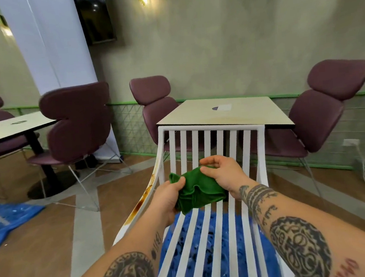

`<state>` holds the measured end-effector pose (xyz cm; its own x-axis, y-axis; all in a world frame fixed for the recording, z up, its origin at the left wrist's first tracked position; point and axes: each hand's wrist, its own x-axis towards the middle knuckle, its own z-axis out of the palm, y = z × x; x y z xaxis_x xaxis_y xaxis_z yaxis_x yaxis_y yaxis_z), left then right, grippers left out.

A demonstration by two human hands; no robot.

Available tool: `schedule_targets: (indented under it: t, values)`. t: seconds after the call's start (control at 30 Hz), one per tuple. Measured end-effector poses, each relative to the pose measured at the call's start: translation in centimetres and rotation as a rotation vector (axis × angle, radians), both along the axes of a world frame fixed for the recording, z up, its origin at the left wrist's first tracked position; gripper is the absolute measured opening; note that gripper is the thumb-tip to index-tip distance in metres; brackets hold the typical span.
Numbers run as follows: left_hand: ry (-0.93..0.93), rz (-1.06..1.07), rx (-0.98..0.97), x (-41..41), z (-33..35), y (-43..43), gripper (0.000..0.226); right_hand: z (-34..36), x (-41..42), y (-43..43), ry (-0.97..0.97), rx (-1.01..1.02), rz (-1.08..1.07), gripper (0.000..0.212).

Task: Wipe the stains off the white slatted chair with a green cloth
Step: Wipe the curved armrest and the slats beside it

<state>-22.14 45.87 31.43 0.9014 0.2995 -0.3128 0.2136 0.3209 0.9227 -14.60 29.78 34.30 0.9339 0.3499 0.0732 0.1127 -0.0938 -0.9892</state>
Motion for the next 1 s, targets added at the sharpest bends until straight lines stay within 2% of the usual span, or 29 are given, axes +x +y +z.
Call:
schedule_targets:
  t: [0.1,0.3,0.4,0.47,0.5,0.57,0.6,0.67,0.73,0.8,0.87,0.9,1.0]
  values:
    - [-0.044,0.049,-0.036,0.2,1.4,-0.3,0.029,0.3,0.3,-0.2,-0.001,0.027,-0.022,0.024]
    - [-0.048,0.108,-0.016,0.9,2.8,-0.5,0.04,1.5,0.7,-0.4,0.109,0.149,-0.02,0.017]
    - [-0.028,0.021,-0.103,0.4,3.6,-0.8,0.053,2.0,0.7,-0.2,0.204,0.2,0.016,0.019]
    - [-0.068,-0.037,-0.082,0.5,2.8,-0.6,0.056,2.1,0.6,-0.1,0.256,0.227,0.054,0.02]
    - [-0.088,-0.004,-0.02,0.6,2.1,-0.4,0.06,2.0,0.4,-0.1,0.268,0.23,0.071,0.02]
    - [-0.059,0.13,0.252,0.8,0.9,-0.3,0.079,1.5,0.1,0.2,0.26,0.216,0.061,0.019]
    - [-0.039,0.208,0.388,0.9,0.4,-0.4,0.078,1.2,0.0,0.4,0.253,0.206,0.036,0.018]
    - [-0.036,0.297,0.513,0.7,-0.2,-0.9,0.055,0.4,-0.2,1.0,0.255,0.202,-0.026,0.016]
    - [-0.078,0.202,0.394,0.3,-0.6,-1.6,0.035,-0.4,-0.5,1.6,0.284,0.216,-0.054,0.017]
    - [-0.072,0.035,0.186,-0.2,-1.1,-2.1,0.035,-1.1,-0.6,2.2,0.335,0.249,-0.045,0.018]
    - [-0.061,-0.041,0.14,-0.3,-1.7,-2.1,0.033,-1.8,-0.8,2.7,0.363,0.263,-0.044,0.017]
    - [-0.063,-0.037,0.164,-0.1,-2.0,-2.0,0.033,-2.3,-0.7,2.9,0.311,0.205,-0.073,0.016]
    - [-0.067,0.022,0.167,0.5,-3.1,-1.0,0.029,-3.6,0.0,3.5,-0.023,-0.156,-0.183,0.02]
